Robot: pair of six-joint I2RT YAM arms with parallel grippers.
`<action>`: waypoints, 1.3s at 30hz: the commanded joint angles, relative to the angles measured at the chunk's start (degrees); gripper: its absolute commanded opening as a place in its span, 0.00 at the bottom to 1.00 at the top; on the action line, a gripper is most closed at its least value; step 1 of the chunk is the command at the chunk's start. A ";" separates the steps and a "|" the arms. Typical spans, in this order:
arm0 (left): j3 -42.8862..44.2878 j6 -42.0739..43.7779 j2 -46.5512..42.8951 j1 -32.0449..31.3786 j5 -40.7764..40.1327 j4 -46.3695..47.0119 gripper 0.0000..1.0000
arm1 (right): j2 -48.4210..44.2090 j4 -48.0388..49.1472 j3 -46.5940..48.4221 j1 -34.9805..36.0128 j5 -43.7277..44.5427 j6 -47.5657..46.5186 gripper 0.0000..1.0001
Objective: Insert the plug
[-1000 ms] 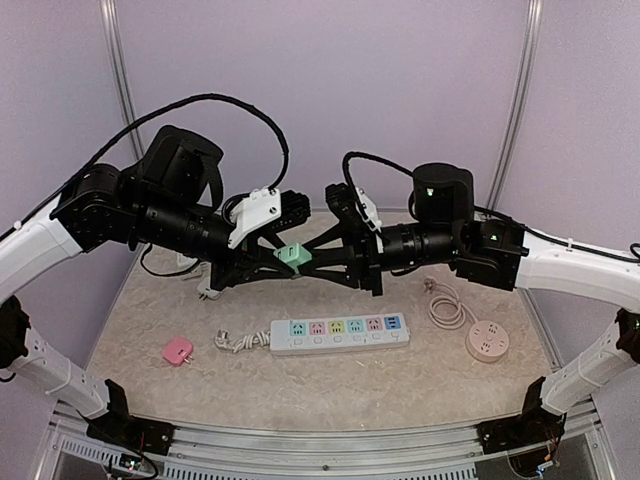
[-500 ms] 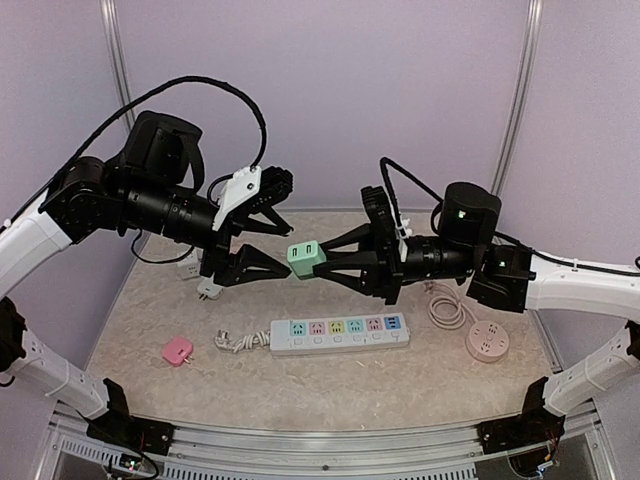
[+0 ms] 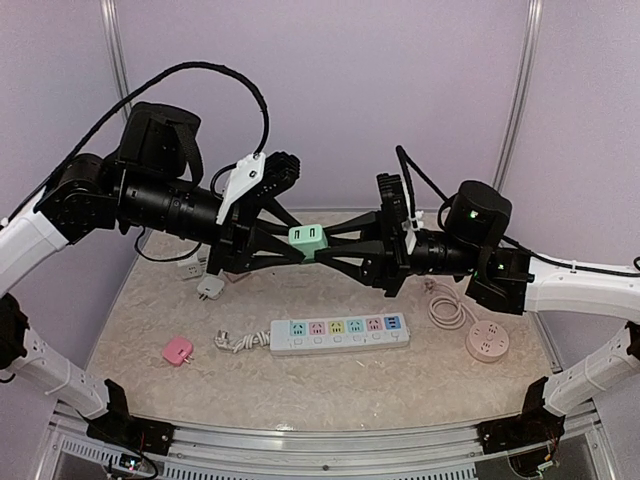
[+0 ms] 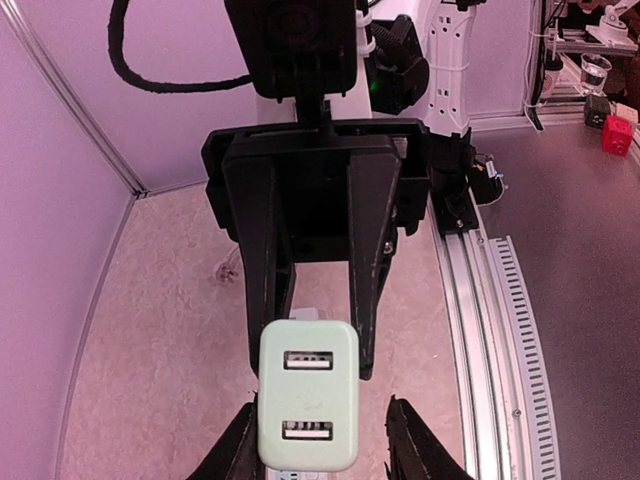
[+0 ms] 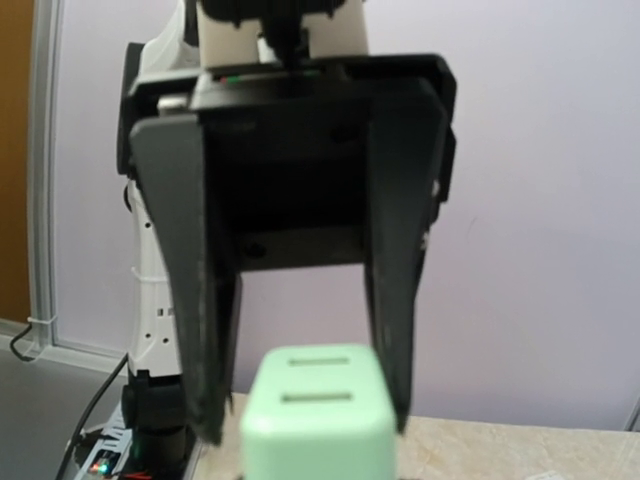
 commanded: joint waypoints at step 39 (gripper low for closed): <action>-26.80 10.30 -4.74 10.37 -1.71 5.73 0.00 | -6.58 -32.59 -11.73 -6.09 39.45 33.64 1.00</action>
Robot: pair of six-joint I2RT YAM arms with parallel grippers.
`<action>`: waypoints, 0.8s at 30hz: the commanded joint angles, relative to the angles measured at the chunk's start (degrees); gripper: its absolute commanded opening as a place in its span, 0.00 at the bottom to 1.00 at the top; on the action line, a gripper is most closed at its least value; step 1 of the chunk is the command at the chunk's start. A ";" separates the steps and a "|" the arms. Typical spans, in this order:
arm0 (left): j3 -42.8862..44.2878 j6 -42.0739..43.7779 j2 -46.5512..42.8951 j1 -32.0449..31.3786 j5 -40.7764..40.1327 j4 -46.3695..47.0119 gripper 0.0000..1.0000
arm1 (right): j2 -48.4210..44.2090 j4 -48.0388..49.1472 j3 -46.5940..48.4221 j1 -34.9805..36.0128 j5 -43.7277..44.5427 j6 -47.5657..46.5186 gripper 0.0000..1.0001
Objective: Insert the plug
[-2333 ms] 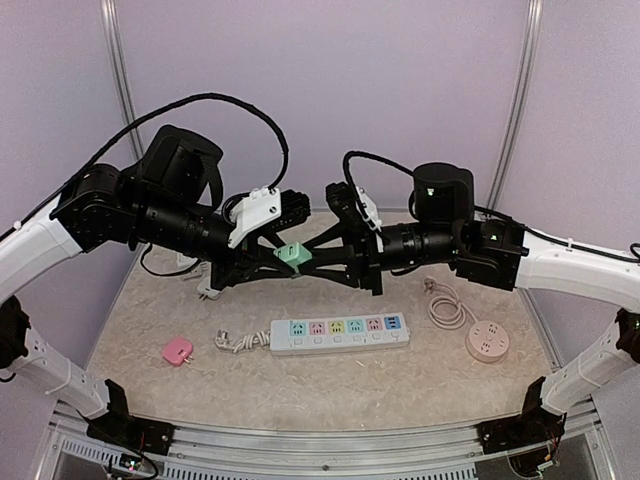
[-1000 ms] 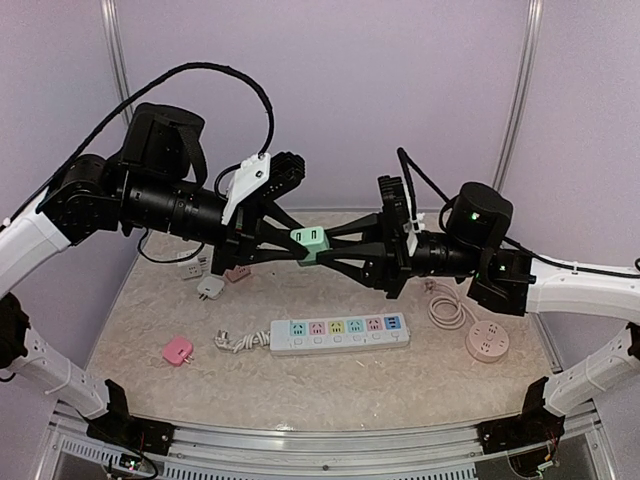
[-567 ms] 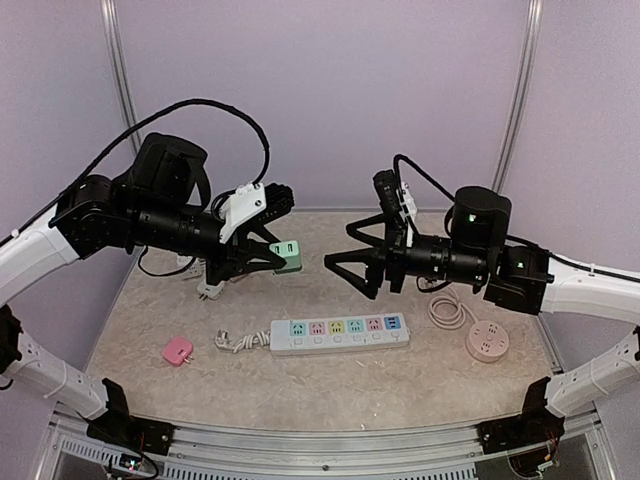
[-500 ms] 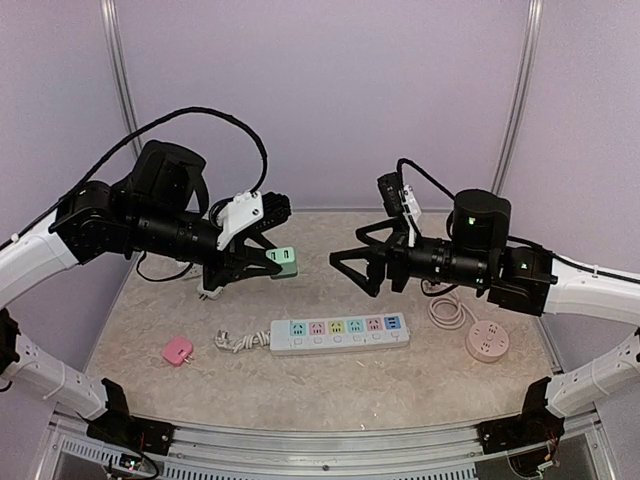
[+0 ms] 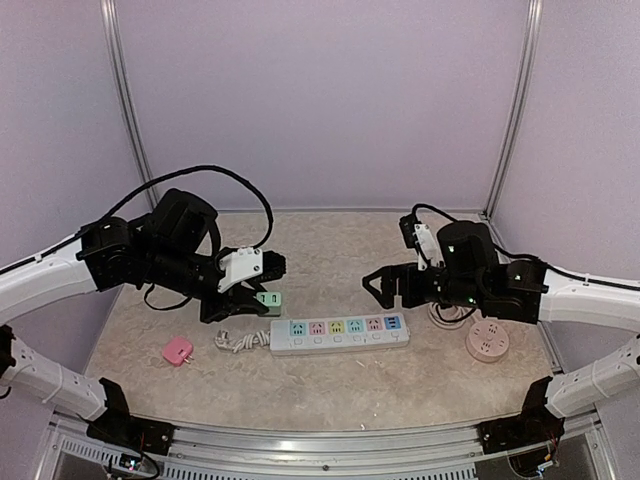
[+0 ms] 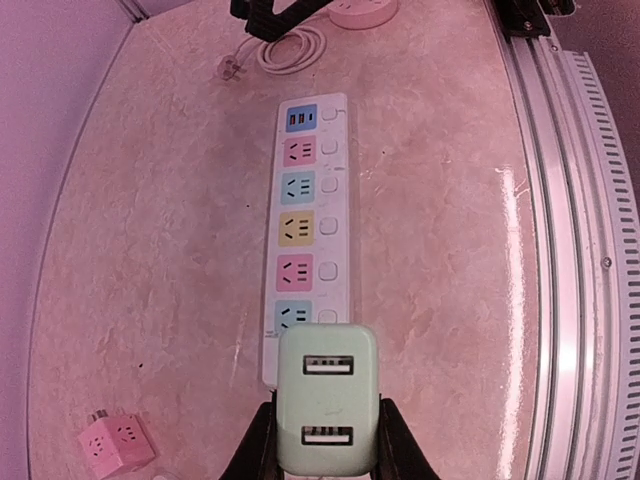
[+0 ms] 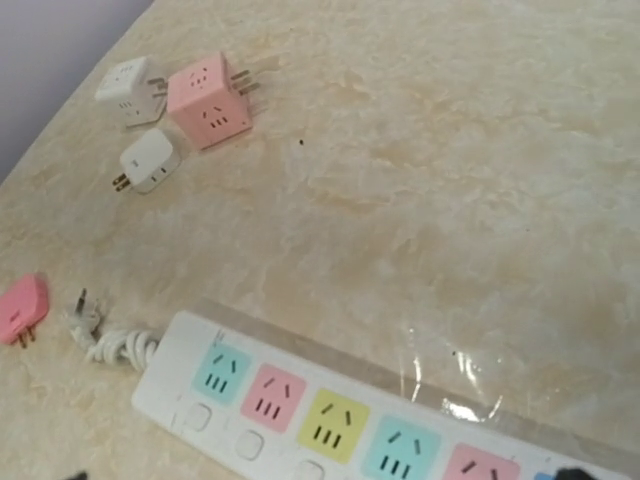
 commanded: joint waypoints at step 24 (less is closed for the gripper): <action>-12.35 9.47 25.91 15.78 25.47 36.44 0.00 | 7.23 8.36 -4.00 -4.34 -6.69 -4.12 1.00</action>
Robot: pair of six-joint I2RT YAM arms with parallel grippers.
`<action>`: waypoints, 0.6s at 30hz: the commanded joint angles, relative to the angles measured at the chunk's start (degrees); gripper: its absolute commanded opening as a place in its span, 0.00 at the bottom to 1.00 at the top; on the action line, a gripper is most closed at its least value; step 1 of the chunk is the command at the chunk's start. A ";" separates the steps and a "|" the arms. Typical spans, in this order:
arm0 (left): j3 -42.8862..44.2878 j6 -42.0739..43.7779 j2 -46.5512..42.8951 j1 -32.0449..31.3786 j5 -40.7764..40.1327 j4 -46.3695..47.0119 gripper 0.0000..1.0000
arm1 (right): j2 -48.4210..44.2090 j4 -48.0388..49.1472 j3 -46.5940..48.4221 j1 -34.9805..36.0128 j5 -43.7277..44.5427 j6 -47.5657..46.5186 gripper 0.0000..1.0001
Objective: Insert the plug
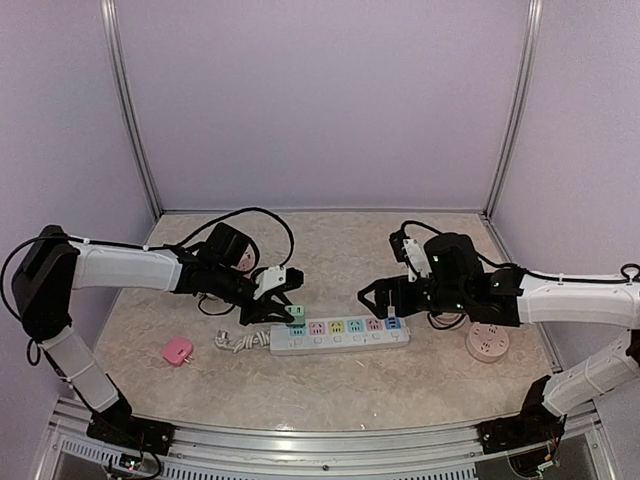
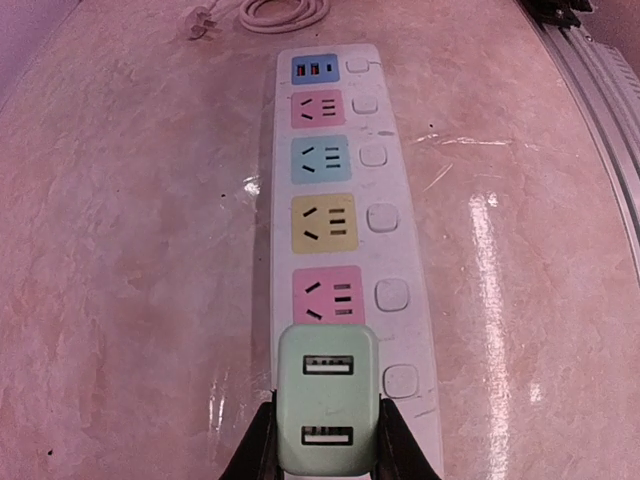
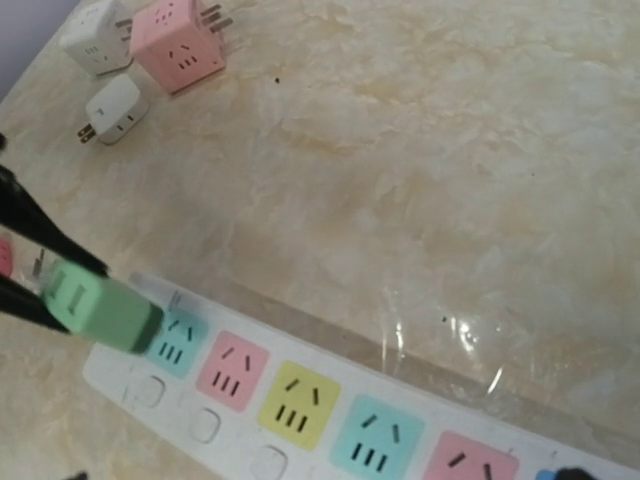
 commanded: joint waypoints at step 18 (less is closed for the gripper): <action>-5.46 3.30 2.82 0.29 -0.63 7.00 0.00 | 4.31 1.50 2.82 -0.88 -5.02 -6.18 1.00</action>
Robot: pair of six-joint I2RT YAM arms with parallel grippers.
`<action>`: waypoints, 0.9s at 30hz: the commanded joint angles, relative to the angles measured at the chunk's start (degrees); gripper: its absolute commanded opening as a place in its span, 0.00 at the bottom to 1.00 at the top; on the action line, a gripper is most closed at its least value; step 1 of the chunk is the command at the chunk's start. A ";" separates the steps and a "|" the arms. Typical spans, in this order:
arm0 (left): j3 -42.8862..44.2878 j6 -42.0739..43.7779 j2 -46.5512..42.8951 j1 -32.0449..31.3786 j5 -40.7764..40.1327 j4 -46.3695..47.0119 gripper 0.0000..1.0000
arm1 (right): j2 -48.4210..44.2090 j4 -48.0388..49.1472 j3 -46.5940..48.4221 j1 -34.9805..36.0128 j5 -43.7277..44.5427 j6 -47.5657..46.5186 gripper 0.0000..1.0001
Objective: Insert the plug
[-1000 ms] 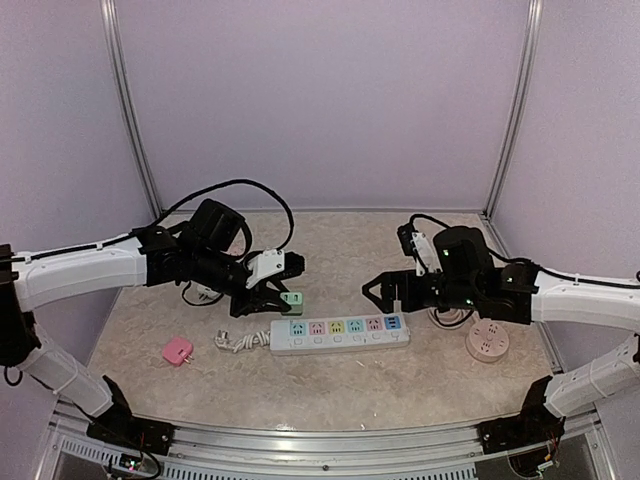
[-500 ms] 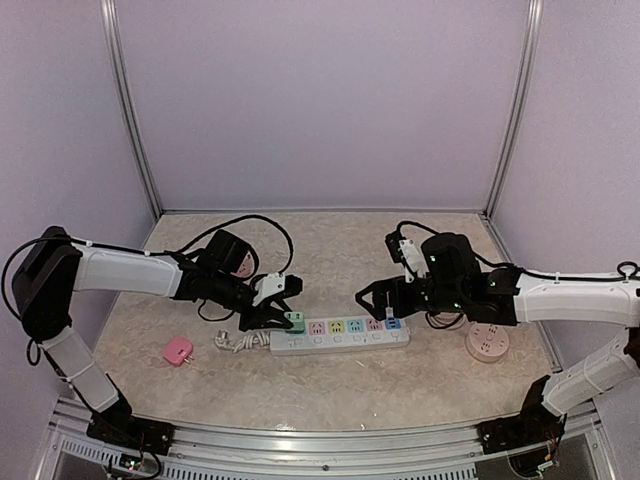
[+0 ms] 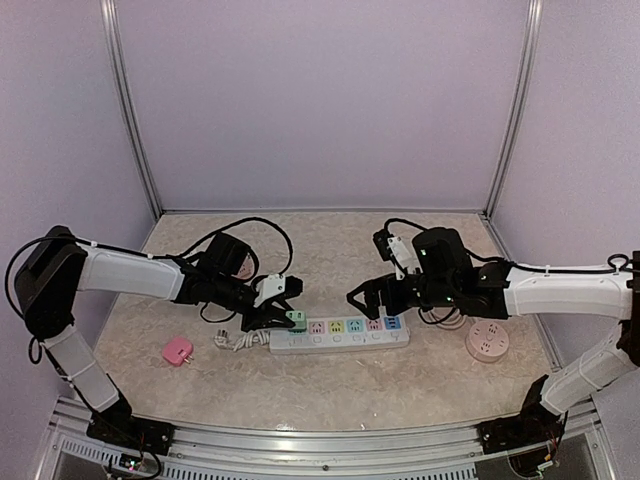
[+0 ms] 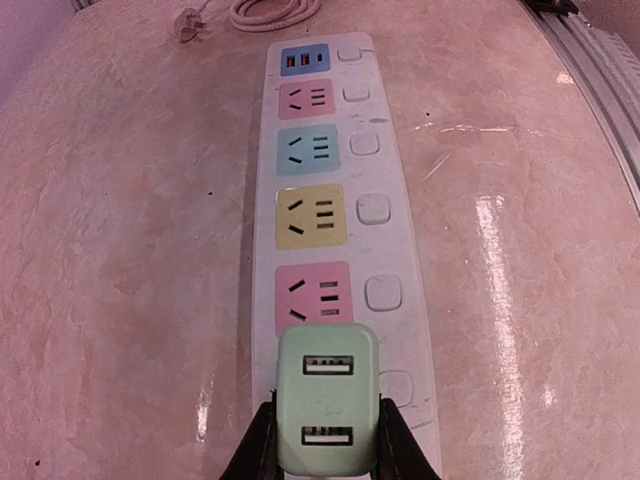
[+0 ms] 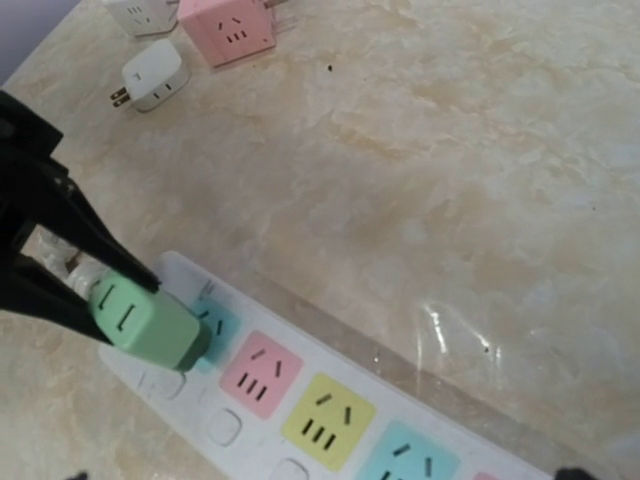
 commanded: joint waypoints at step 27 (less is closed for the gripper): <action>-4.19 4.26 8.39 0.40 -8.75 -6.37 0.76 | -2.01 -4.04 0.38 -0.56 2.85 -0.65 0.99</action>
